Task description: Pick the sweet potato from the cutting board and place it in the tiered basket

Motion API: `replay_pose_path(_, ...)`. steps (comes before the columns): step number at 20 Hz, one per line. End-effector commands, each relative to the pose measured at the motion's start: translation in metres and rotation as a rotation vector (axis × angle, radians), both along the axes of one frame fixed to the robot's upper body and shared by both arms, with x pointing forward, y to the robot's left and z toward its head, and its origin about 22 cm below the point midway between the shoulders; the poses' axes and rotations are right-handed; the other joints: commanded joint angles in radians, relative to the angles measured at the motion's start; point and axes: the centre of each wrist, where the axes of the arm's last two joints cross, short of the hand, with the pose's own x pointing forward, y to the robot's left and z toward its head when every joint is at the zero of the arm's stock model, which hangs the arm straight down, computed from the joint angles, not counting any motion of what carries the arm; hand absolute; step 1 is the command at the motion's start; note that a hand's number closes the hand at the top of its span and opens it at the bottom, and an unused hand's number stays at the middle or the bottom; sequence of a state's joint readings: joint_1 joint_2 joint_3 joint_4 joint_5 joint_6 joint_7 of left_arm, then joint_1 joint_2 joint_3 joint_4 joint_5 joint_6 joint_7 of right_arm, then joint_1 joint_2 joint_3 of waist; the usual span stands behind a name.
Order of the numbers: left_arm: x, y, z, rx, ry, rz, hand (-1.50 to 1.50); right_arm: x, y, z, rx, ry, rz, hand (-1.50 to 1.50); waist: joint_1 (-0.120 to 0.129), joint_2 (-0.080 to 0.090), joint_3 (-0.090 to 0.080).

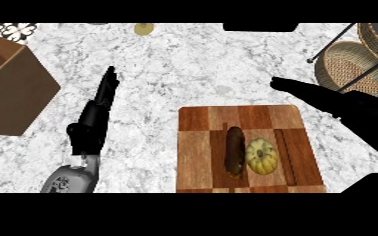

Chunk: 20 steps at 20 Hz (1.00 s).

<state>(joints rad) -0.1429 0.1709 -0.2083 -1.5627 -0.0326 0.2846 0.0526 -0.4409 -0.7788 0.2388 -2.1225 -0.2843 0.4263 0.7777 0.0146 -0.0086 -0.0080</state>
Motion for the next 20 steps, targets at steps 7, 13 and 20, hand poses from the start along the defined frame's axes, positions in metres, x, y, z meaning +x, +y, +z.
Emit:
replay_pose_path(7,0.010,-0.005,0.002,0.014,-0.005,-0.015,0.00,-0.017,0.077,0.010,-0.532,-0.025,0.042,-1.50,0.028,0.004,-0.002)
replay_pose_path(13,0.012,-0.011,-0.006,-0.005,0.009,-0.013,0.00,-0.002,0.131,-0.001,-0.597,0.004,0.054,-1.50,0.014,0.006,0.001)
replay_pose_path(20,0.018,0.001,0.002,0.000,0.007,0.010,0.00,0.008,0.184,-0.009,-0.663,0.053,0.082,-1.50,0.002,0.004,0.003)
